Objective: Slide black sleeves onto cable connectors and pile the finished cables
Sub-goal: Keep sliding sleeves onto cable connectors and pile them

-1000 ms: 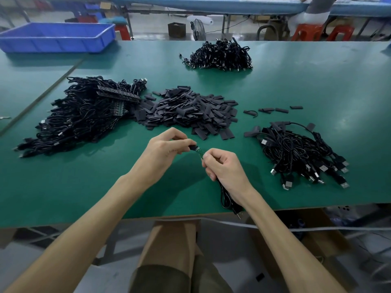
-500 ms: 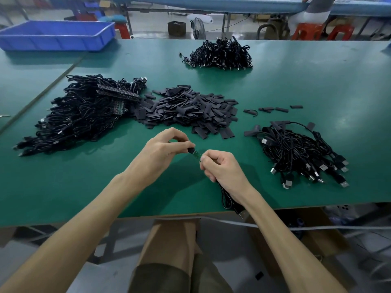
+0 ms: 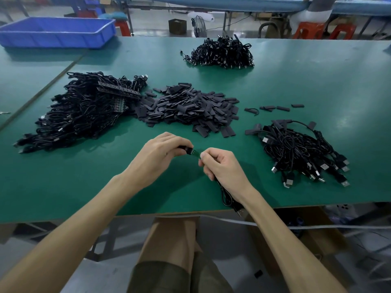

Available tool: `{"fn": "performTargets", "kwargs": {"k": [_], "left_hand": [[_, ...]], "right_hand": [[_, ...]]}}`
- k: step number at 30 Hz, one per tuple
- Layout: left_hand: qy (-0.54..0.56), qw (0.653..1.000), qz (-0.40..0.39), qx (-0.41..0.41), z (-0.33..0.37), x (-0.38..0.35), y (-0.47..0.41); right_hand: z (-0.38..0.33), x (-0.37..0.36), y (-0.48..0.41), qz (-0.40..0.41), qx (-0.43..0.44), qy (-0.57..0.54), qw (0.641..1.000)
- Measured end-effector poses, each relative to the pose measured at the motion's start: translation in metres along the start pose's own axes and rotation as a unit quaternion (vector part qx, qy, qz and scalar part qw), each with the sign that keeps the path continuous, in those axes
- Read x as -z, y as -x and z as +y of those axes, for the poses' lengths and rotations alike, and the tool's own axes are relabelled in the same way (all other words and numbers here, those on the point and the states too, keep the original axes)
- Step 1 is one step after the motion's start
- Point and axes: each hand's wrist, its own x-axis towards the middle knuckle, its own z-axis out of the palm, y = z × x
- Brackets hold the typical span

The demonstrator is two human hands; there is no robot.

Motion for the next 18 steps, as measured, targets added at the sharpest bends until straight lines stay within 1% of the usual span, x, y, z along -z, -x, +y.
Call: {"fn": "performTargets", "kwargs": {"k": [3, 6, 9, 12, 18], "left_hand": [[-0.004, 1.0, -0.019, 0.007, 0.001, 0.0, 0.002], [-0.024, 0.998, -0.046, -0.024, 0.003, 0.0, 0.001], [-0.062, 0.995, -0.055, -0.051, 0.003, 0.001, 0.0], [-0.095, 0.991, -0.066, -0.061, 0.003, 0.005, 0.001], [-0.116, 0.984, -0.105, -0.084, 0.003, 0.012, 0.0]], "right_hand": [[0.0, -0.001, -0.001, 0.002, 0.002, 0.016, 1.0], [0.001, -0.001, 0.0, 0.003, 0.003, 0.022, 1.0], [0.001, 0.0, 0.0, 0.002, 0.004, 0.028, 1.0], [0.001, -0.001, -0.001, 0.002, 0.005, 0.03, 1.0], [0.001, -0.001, -0.001, 0.0, 0.002, 0.026, 1.0]]}}
